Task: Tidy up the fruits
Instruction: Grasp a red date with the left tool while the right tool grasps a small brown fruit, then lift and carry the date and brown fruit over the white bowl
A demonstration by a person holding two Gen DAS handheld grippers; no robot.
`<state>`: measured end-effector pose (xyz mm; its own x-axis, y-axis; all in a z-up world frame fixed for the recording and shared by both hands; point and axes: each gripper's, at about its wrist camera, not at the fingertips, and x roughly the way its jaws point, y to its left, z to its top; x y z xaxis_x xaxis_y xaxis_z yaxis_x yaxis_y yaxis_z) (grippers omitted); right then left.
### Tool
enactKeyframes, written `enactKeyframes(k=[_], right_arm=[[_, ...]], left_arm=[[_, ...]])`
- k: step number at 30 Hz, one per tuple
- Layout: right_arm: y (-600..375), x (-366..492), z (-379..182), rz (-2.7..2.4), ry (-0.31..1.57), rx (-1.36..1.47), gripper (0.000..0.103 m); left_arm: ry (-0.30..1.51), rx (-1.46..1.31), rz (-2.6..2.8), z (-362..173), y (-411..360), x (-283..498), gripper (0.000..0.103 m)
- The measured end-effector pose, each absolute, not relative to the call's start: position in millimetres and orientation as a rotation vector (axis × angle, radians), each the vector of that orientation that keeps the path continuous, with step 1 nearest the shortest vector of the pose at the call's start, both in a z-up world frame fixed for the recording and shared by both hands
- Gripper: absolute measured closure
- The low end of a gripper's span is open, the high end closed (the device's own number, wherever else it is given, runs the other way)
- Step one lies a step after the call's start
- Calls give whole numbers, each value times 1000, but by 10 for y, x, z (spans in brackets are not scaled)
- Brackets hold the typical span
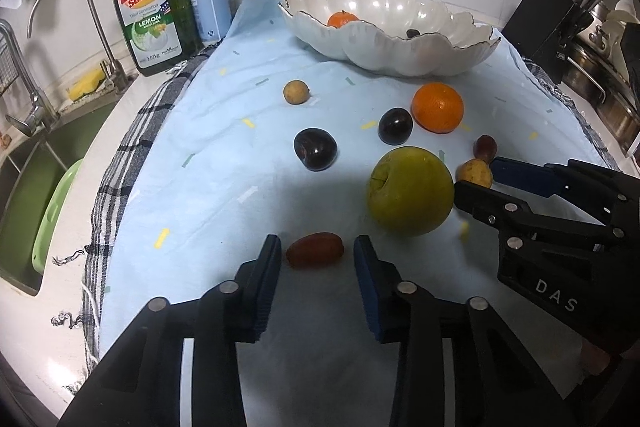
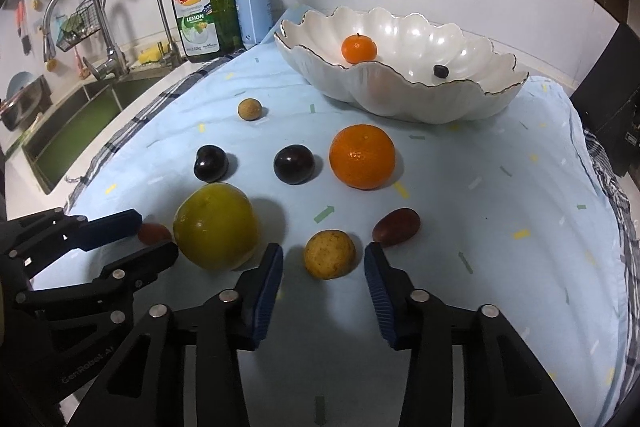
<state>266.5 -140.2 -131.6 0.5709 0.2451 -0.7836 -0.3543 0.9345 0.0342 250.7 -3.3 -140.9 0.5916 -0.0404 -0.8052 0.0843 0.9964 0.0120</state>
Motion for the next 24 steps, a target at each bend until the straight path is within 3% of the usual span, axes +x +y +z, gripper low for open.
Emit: enactKeyframes(k=[7, 24], right_arm=[[-1399, 2700, -1372, 341, 911, -134, 74], [-1436, 2522, -1064, 352, 855, -118, 74]], left_arm=[[938, 51, -72, -1424, -21, 2507, 76], [849, 68, -94, -1111, -32, 2405, 76]])
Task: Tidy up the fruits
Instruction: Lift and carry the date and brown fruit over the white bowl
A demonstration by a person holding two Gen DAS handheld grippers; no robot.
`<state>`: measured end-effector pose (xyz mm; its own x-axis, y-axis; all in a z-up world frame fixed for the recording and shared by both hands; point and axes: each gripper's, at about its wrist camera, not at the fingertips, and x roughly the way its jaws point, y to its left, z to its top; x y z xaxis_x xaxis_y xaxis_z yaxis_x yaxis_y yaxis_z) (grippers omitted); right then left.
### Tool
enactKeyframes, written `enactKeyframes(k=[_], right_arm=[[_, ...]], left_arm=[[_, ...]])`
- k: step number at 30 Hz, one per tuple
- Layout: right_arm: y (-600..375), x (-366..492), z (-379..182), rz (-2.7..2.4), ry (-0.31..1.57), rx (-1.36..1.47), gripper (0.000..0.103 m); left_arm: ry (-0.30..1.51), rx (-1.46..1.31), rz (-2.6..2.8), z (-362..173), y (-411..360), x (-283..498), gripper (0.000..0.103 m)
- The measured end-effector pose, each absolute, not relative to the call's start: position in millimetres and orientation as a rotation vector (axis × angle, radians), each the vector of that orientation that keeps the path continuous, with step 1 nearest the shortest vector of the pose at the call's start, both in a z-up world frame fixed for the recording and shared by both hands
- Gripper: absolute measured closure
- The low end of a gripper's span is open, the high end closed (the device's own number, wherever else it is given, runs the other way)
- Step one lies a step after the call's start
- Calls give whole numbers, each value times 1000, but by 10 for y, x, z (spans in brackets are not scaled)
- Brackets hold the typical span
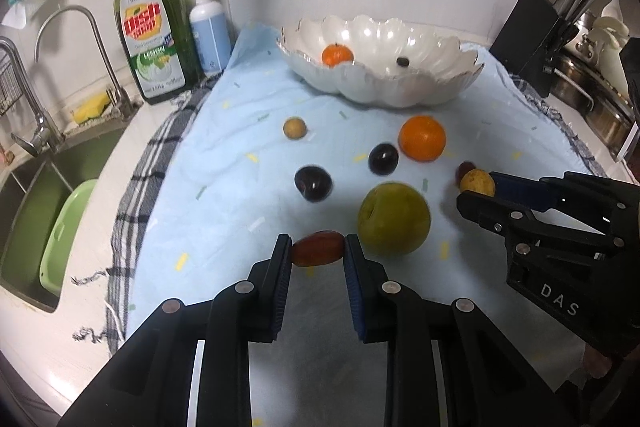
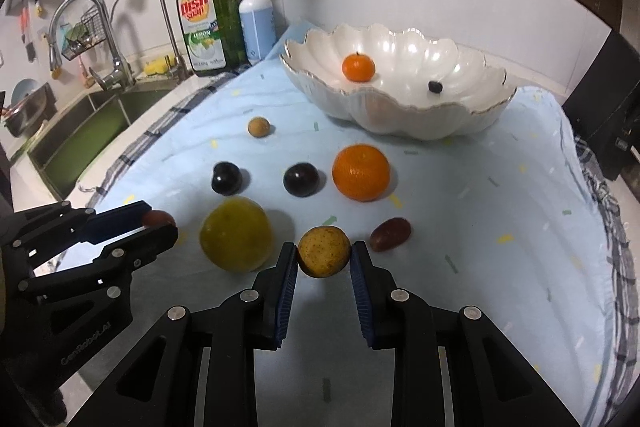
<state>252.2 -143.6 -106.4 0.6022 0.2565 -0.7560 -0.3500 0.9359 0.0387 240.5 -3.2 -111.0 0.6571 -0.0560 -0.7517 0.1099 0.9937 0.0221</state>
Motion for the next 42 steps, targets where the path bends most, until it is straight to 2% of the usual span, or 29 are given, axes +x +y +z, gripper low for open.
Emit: enactKeyframes(k=[21, 42], right_arm=[[-1592, 2376, -441, 307, 686, -127, 74], [-1828, 2794, 104, 238, 574, -114, 74]], left_arm=[[706, 48, -164, -508, -66, 2443, 77], [557, 59, -214, 51, -270, 2916, 77]])
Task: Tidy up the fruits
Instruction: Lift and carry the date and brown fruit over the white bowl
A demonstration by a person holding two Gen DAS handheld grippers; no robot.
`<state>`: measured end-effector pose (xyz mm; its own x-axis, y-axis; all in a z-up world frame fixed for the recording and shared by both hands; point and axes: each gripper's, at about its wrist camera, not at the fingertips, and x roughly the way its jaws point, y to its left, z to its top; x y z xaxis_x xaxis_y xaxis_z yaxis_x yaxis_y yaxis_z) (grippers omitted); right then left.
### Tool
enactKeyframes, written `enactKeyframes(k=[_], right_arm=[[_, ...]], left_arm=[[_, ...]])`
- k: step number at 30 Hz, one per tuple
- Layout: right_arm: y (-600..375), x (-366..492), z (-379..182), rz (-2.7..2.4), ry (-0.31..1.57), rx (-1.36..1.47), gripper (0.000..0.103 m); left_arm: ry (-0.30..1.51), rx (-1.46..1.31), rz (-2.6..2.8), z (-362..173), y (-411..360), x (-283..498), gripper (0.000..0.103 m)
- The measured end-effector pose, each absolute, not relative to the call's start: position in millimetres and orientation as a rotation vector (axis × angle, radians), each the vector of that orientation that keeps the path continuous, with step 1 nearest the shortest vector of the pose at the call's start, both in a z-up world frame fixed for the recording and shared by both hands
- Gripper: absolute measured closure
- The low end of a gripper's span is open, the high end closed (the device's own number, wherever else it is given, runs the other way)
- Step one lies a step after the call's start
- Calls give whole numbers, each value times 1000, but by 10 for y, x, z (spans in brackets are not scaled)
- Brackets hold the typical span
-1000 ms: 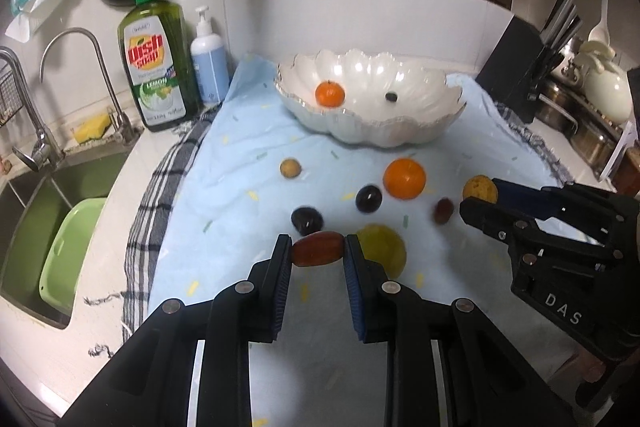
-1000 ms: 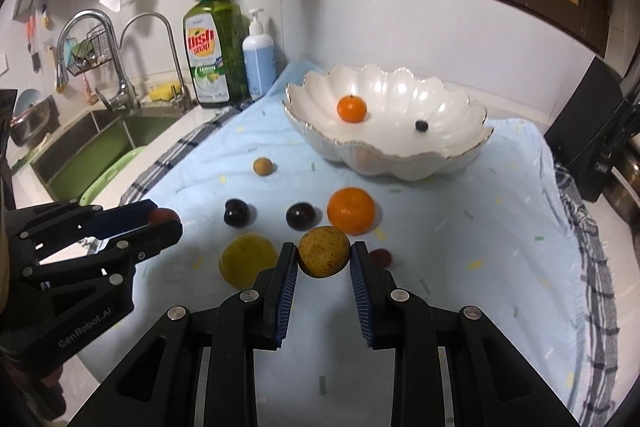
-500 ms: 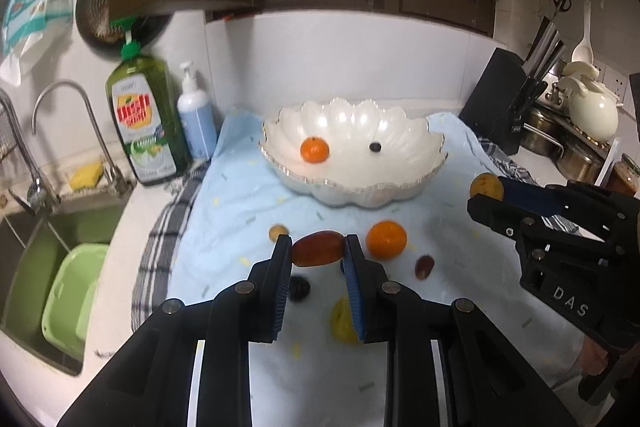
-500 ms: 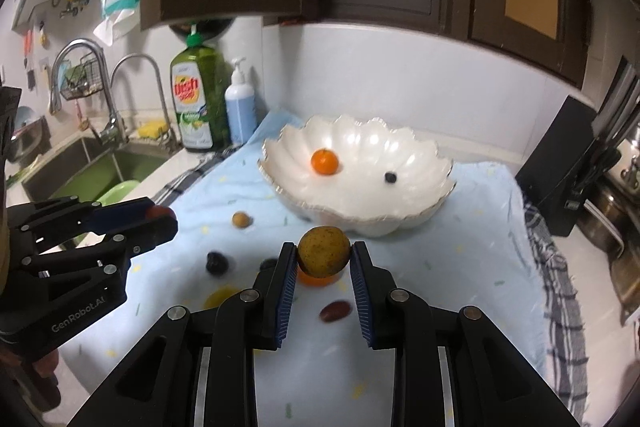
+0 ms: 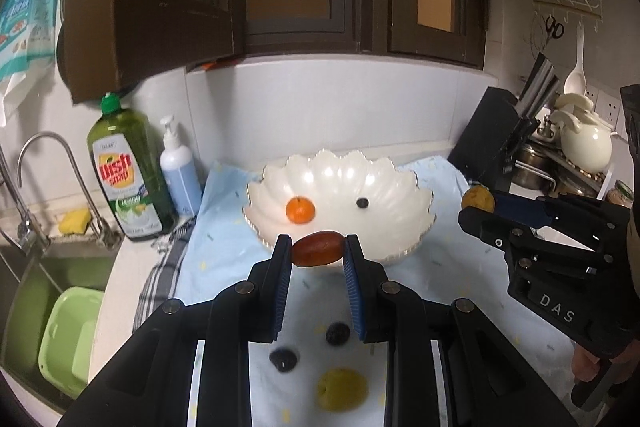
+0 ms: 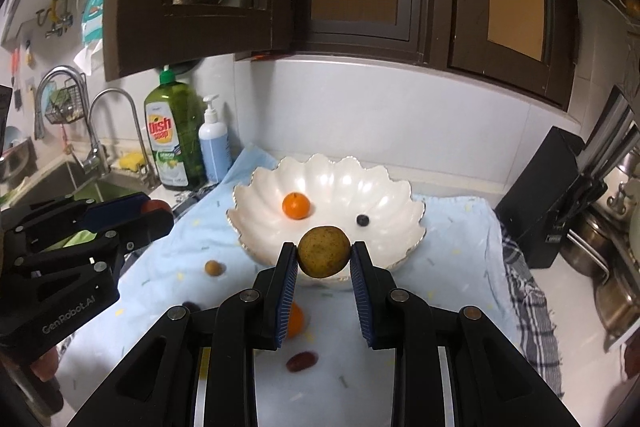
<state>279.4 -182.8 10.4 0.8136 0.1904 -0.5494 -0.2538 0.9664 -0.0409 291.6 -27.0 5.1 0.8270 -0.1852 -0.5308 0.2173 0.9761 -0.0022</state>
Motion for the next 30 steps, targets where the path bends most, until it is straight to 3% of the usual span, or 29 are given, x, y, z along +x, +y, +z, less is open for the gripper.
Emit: enactKeyframes(k=[14, 30], right_arm=[[-1991, 3417, 105, 283, 617, -80, 74], [-2016, 4242, -210, 292, 758, -87, 74]], left_arm=[[503, 93, -179, 235, -448, 3423, 77], [711, 117, -182, -197, -552, 4379, 77]])
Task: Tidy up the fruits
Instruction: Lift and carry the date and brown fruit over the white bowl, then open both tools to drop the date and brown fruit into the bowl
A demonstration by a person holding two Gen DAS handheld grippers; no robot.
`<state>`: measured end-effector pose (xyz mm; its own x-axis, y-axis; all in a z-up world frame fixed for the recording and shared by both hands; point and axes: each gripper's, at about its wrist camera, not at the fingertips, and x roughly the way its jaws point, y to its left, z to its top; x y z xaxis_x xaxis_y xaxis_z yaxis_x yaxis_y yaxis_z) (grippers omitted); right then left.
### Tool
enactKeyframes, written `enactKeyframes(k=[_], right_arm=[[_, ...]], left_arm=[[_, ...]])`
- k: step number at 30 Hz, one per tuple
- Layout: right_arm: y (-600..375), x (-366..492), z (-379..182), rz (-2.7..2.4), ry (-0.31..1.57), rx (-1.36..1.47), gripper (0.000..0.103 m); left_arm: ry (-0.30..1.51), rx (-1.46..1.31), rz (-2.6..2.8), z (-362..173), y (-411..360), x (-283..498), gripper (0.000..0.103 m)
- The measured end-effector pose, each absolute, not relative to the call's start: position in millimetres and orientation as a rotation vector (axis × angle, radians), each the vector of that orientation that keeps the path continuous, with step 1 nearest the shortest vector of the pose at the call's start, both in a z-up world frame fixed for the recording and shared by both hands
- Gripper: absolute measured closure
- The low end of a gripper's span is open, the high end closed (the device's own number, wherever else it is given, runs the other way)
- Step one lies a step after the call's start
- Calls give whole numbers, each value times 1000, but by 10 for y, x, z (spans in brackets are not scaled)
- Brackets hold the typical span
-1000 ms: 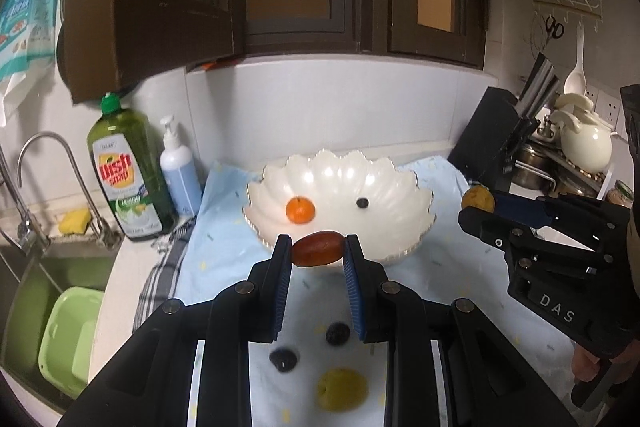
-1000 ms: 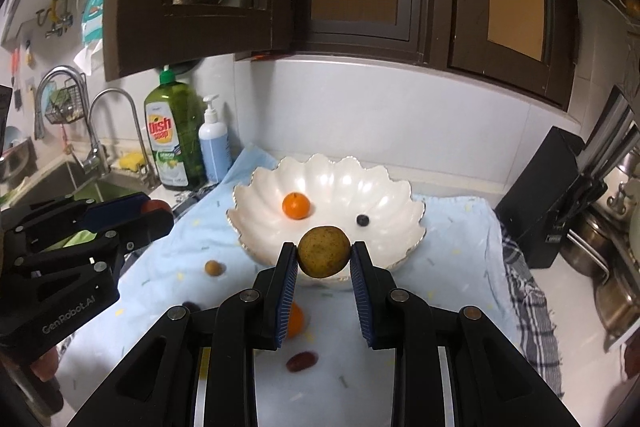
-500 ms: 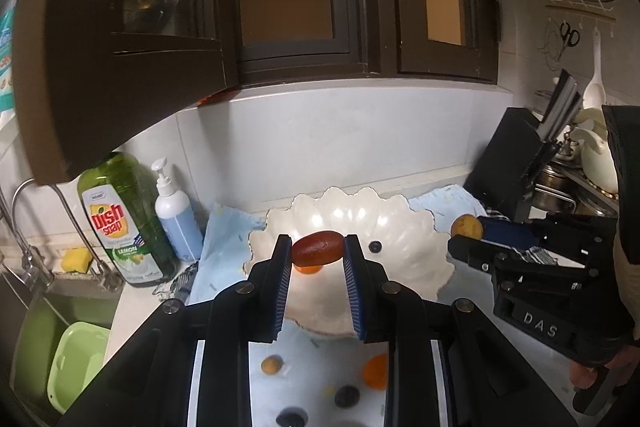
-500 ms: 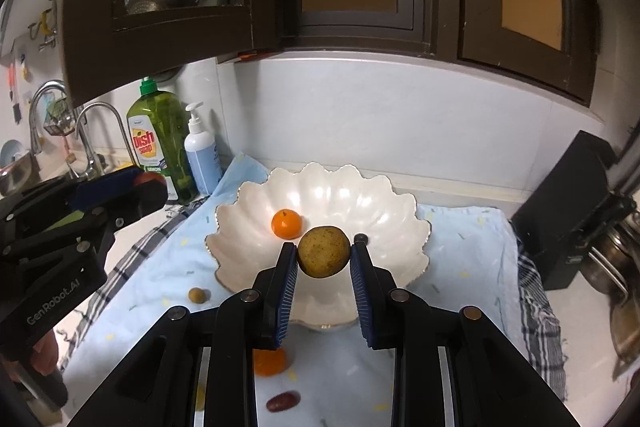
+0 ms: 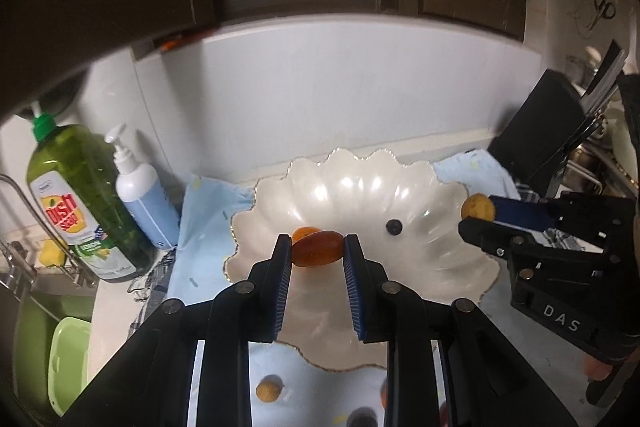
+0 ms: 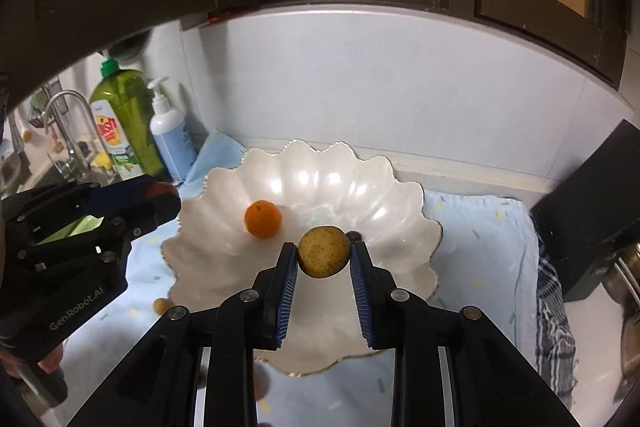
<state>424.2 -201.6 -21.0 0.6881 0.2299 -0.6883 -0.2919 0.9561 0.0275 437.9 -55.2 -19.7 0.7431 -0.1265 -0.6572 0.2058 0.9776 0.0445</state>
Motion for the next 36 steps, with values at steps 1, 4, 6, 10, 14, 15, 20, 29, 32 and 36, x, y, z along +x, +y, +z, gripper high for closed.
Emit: enactKeyframes(k=[1, 4, 6, 10, 14, 15, 20, 29, 32, 36], right_arm=[[-2013, 4294, -233, 297, 770, -90, 74], [-2004, 4429, -312, 306, 812, -96, 74], [-1989, 4522, -384, 312, 849, -102, 74], [-1963, 4656, -546, 319, 902, -125, 74], [-1944, 4776, -686, 325, 951, -132, 74], [-1948, 4805, -712, 327, 959, -130, 74], [-1942, 4921, -820, 327, 994, -132, 74], [-1940, 5009, -952, 336, 1037, -125, 74], [-1942, 5001, -922, 327, 1021, -140, 57], [-1968, 4969, -865, 295, 990, -156, 51]], left_arm=[[722, 118, -182, -222, -562, 4425, 77], [762, 123, -185, -311, -587, 4588, 77], [775, 134, -183, -362, -605, 4665, 77], [829, 137, -175, -517, -622, 4834, 77], [898, 123, -176, -680, -623, 4986, 77], [918, 116, -180, -725, -626, 5020, 77], [976, 114, -180, -872, -647, 5126, 76], [1010, 131, -177, -960, -686, 5185, 71], [1004, 141, -165, -945, -684, 5177, 54], [985, 158, -132, -881, -660, 5142, 40]])
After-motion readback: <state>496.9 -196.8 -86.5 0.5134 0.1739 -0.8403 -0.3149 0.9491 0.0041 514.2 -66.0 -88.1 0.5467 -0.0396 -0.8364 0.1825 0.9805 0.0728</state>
